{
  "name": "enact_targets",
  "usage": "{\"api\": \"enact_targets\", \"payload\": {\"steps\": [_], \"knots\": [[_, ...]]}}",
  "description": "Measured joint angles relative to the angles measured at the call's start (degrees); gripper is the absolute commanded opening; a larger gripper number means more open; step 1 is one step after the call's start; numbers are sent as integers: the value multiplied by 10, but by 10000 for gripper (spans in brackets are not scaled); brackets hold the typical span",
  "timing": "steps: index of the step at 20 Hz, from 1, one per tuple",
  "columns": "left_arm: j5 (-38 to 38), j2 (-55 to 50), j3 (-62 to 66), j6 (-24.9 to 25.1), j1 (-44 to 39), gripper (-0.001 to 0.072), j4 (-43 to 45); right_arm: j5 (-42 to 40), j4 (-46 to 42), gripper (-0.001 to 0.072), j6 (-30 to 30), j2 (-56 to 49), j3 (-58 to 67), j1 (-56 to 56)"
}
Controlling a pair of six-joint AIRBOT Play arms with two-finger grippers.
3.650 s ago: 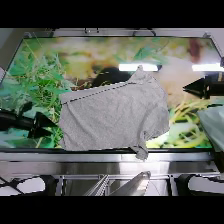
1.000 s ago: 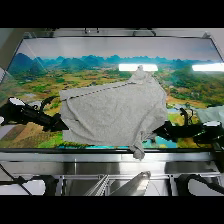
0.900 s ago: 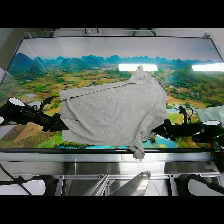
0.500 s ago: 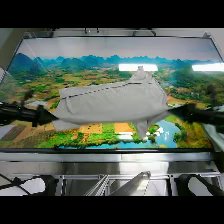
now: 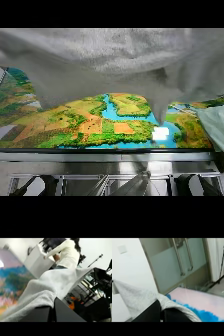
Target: Fold the shirts.
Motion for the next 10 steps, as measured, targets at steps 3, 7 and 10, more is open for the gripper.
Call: {"api": "enact_targets", "payload": {"steps": [3, 7, 10], "knots": [[5, 10, 110, -34, 44, 24, -34, -27, 1, 16, -4, 13, 88, -23], [6, -23, 150, -67, 80, 24, -38, -50, -52, 16, 10, 3, 134, -34], [-3, -68, 108, -84, 34, 24, 43, -48, -88, 16, 23, -24, 121, -21]]}}
